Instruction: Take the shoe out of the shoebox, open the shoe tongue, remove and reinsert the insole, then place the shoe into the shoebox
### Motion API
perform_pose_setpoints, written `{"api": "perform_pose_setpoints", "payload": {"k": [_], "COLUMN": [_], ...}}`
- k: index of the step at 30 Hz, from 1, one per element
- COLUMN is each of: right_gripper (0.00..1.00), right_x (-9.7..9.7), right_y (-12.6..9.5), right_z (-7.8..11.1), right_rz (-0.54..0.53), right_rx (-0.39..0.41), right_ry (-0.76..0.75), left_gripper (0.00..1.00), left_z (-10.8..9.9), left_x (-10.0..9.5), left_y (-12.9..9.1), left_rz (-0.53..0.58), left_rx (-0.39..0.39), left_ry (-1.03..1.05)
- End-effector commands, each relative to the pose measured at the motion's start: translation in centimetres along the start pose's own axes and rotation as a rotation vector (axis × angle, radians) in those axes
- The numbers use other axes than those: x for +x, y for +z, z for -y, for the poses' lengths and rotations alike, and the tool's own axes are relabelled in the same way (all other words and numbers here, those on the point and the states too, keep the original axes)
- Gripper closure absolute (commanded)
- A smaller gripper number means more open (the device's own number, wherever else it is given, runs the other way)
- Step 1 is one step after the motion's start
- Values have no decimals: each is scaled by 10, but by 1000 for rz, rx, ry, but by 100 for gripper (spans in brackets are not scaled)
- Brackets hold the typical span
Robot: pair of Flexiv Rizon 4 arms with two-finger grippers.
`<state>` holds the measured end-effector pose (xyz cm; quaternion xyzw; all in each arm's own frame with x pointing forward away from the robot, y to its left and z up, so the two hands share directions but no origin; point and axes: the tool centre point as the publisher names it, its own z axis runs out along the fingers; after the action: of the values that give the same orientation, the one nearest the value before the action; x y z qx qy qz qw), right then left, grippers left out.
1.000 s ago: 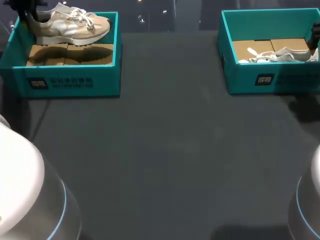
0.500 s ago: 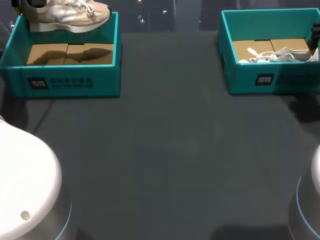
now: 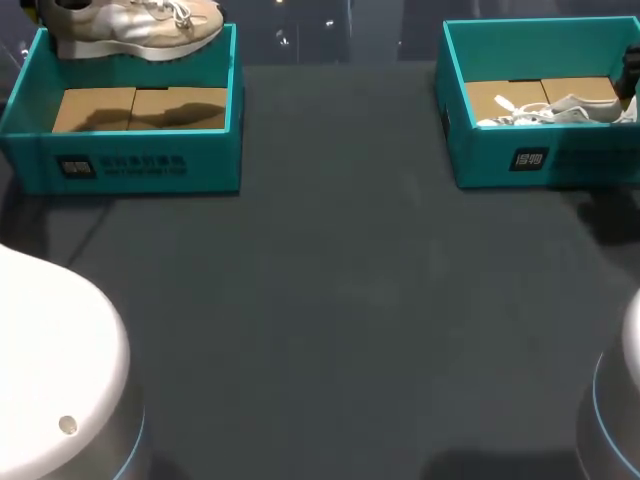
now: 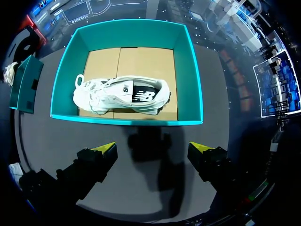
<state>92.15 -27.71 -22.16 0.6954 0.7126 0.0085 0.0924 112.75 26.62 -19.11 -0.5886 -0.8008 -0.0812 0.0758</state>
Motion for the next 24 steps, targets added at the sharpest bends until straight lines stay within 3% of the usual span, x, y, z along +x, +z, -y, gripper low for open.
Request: {"api": "perform_pose_setpoints", "payload": {"k": [1, 10, 24], "right_gripper": [0, 0, 0], "right_x": [0, 0, 0], "right_y": [0, 0, 0], "right_z": [1, 1, 1], "right_rz": [1, 1, 1], "right_rx": [-2, -2, -2], "right_ry": [0, 0, 0], "left_gripper": [100, 100, 100], "left_z": [52, 148, 263], "left_x": [-4, -25, -59], "left_y": [-26, -58, -75], "left_rz": [-8, -23, -34], "left_rx": [-74, -131, -146], "left_ry": [-6, 84, 160]}}
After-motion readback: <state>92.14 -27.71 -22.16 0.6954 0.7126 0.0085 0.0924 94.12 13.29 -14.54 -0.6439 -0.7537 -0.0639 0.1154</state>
